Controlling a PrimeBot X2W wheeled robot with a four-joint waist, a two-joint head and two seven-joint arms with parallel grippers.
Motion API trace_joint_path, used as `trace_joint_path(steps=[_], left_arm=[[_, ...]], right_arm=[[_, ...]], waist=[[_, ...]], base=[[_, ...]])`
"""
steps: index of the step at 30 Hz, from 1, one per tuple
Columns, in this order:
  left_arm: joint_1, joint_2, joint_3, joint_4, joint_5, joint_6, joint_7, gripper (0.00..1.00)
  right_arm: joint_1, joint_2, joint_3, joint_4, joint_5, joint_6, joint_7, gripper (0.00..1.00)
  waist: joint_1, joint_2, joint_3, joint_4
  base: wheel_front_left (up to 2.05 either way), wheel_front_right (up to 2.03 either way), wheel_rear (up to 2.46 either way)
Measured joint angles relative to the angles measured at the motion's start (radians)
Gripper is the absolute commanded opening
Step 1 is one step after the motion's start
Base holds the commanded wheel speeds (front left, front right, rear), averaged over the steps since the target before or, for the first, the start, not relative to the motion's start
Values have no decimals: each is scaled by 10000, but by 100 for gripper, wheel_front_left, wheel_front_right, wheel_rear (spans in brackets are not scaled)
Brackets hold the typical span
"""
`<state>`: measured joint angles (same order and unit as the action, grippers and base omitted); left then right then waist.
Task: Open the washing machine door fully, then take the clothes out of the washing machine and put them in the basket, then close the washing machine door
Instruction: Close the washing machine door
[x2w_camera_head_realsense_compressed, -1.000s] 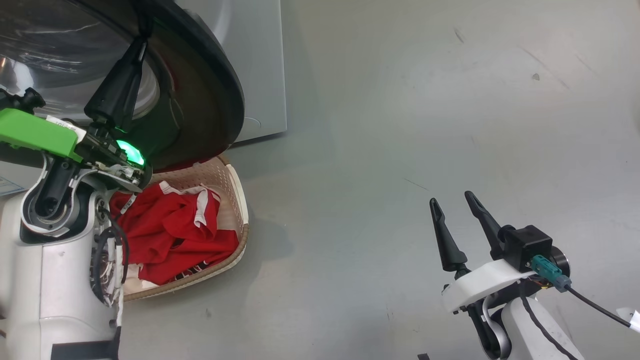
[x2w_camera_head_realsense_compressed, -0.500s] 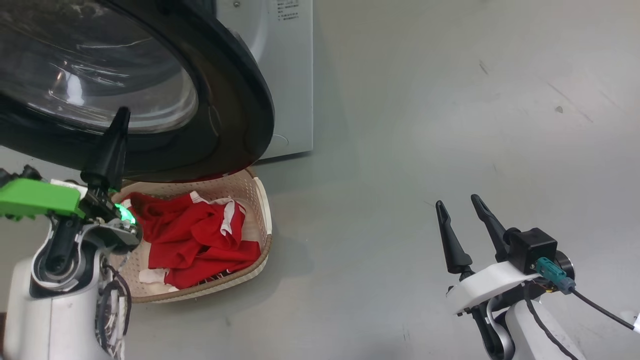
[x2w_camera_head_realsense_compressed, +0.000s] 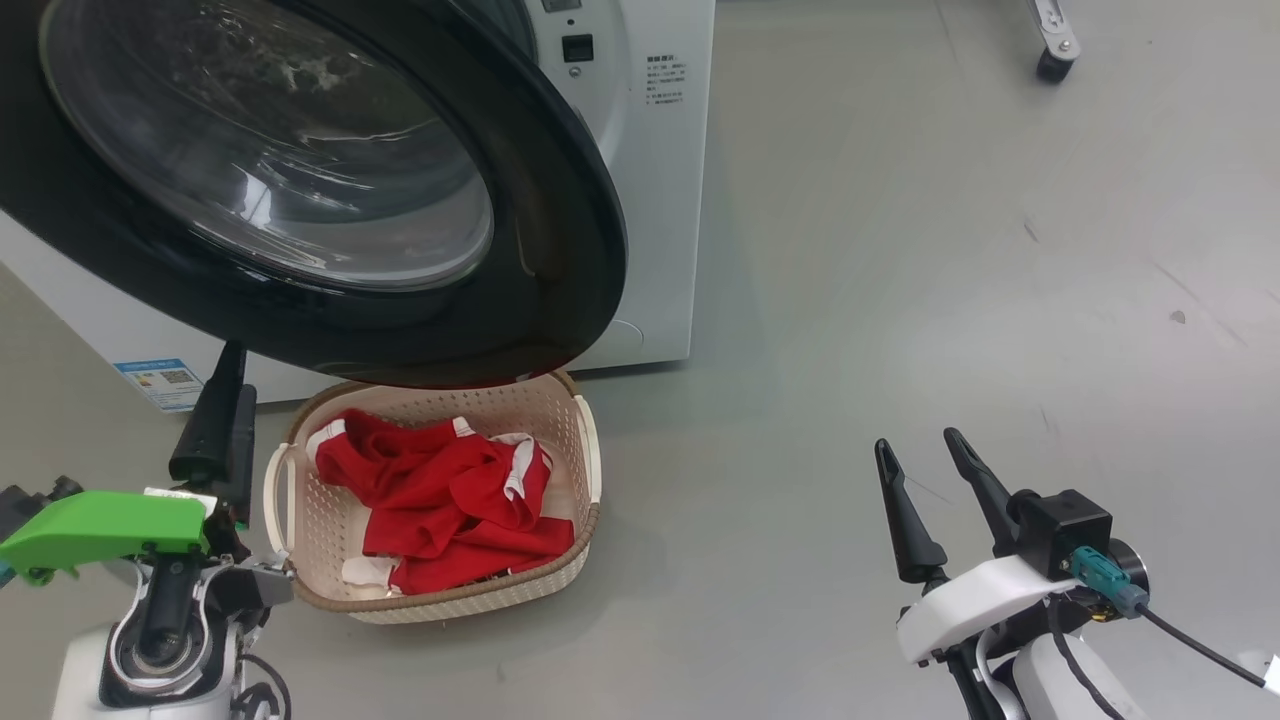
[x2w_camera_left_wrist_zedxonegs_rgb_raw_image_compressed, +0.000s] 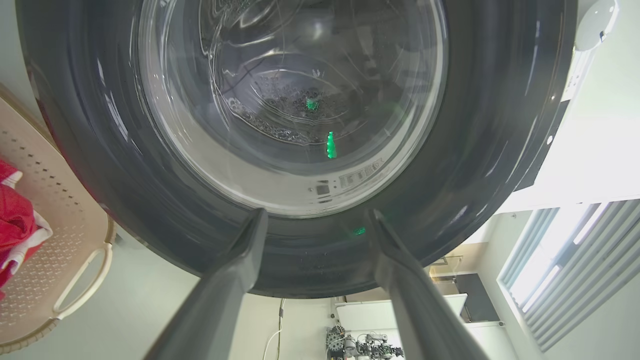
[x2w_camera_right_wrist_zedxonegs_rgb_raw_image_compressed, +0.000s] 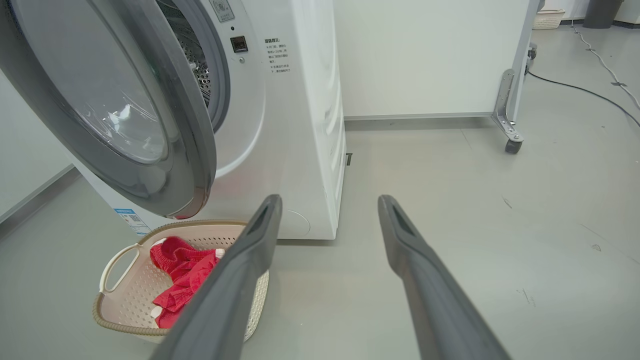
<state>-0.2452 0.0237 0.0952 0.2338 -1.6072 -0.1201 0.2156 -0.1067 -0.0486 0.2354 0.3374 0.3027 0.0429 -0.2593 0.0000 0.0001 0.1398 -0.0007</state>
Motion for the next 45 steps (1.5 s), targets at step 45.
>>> trace_joint_path(steps=[45], left_arm=[[2289, 1839, -1896, 178, 11662, 880, -4723, 100]], right_arm=[[501, 17, 75, -127, 31, 0, 0, 100]], waist=[[0, 0, -886, 396]], base=[[0, 0, 0]])
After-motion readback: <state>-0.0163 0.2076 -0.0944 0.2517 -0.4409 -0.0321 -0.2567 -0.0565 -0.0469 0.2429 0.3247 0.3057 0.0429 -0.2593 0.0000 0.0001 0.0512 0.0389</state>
